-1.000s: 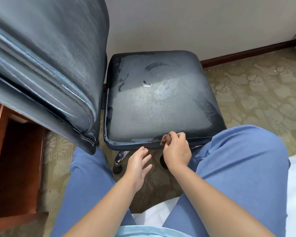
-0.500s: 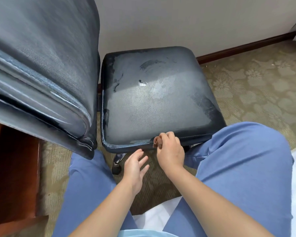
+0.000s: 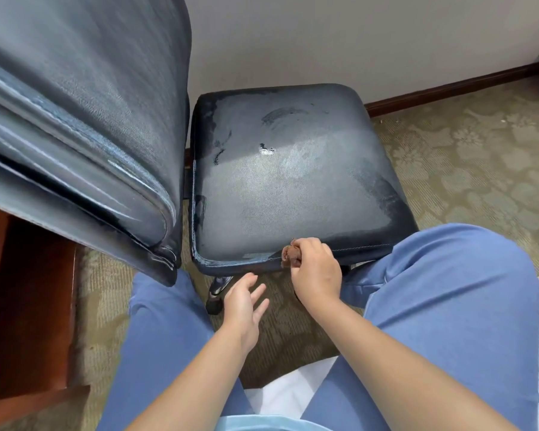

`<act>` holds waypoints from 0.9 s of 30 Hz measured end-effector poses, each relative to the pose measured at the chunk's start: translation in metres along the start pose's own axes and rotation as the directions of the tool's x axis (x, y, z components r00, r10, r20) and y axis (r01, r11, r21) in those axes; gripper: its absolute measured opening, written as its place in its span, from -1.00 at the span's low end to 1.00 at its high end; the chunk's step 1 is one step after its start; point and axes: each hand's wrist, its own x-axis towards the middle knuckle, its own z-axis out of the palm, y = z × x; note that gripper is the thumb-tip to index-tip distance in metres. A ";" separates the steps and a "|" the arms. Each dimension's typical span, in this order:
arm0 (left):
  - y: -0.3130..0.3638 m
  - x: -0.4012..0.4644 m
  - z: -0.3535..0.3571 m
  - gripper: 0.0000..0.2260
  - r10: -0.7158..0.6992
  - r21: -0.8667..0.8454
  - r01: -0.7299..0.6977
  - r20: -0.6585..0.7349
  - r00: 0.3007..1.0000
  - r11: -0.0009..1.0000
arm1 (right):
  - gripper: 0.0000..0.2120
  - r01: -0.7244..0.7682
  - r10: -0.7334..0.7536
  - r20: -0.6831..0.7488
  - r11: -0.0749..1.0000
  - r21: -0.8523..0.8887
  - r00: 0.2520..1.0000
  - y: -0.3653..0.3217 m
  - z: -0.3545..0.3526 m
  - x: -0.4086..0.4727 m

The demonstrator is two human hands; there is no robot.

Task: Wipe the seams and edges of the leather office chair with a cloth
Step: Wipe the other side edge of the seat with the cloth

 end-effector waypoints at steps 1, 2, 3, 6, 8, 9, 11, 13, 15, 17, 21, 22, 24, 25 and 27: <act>0.001 -0.001 0.000 -0.71 -0.002 -0.006 0.002 -0.001 1.000 1.000 | -0.67 0.030 -0.030 0.016 1.000 0.006 0.999 -0.002 0.003 0.000; 0.002 -0.001 0.000 -0.71 -0.004 -0.011 0.004 -0.001 1.000 1.000 | -0.65 0.070 -0.070 0.034 0.998 0.002 0.997 -0.004 0.006 0.000; 0.002 -0.002 0.000 -0.72 -0.005 -0.016 0.005 0.000 1.000 1.000 | -0.62 0.119 -0.118 0.044 0.993 -0.012 0.992 -0.006 0.010 -0.002; 0.004 -0.003 0.000 -0.73 -0.015 -0.038 0.016 0.013 1.000 0.999 | -0.65 0.275 -0.271 0.075 0.960 -0.052 0.960 -0.012 0.016 -0.010; 0.004 -0.001 -0.001 -0.74 -0.026 -0.050 0.026 0.015 1.000 0.998 | -0.68 0.294 -0.292 0.059 0.955 -0.047 0.955 -0.011 0.018 -0.012; 0.004 0.000 -0.002 -0.75 -0.028 -0.051 0.029 0.012 1.000 0.998 | -0.68 0.262 -0.261 0.036 0.965 -0.029 0.965 -0.010 0.018 -0.011; 0.005 0.000 -0.002 -0.78 -0.031 -0.050 0.031 0.003 1.000 0.998 | -0.68 0.200 -0.201 -0.028 0.979 -0.021 0.979 -0.008 0.018 -0.007; 0.005 -0.001 -0.002 -0.80 -0.025 -0.049 0.025 -0.011 1.000 0.998 | -0.71 0.105 -0.106 -0.052 0.994 -0.010 0.993 -0.011 0.015 -0.003; 0.006 -0.003 -0.001 -0.77 -0.010 -0.048 0.009 -0.031 0.999 0.999 | -0.69 -0.014 0.015 -0.018 1.000 0.019 1.000 -0.013 0.010 0.005; 0.007 -0.003 -0.001 -0.79 -0.004 -0.060 0.001 -0.048 0.999 0.998 | -0.70 0.005 -0.005 0.018 1.000 0.009 1.000 -0.012 0.008 0.008; 0.009 -0.003 -0.002 -0.88 -0.008 -0.079 0.004 -0.045 0.999 0.997 | -0.67 0.174 -0.173 0.105 0.985 0.003 0.979 -0.017 0.013 0.002; 0.009 -0.003 -0.002 -0.88 -0.006 -0.081 0.002 -0.042 0.999 0.997 | -0.67 0.215 -0.214 0.118 0.977 0.001 0.970 -0.018 0.016 -0.003; 0.009 -0.004 -0.002 -0.88 0.000 -0.077 -0.003 -0.034 0.999 0.997 | -0.66 0.236 -0.235 0.076 0.972 -0.006 0.969 -0.018 0.022 -0.009; 0.009 -0.005 -0.002 -0.88 0.004 -0.077 -0.007 -0.036 0.999 0.997 | -0.65 0.223 -0.223 0.033 0.975 -0.008 0.974 -0.017 0.023 -0.010; 0.011 -0.006 -0.003 -0.89 0.012 -0.077 -0.016 -0.052 0.999 0.997 | -0.67 0.113 -0.112 -0.059 0.994 0.007 0.992 -0.016 0.022 -0.006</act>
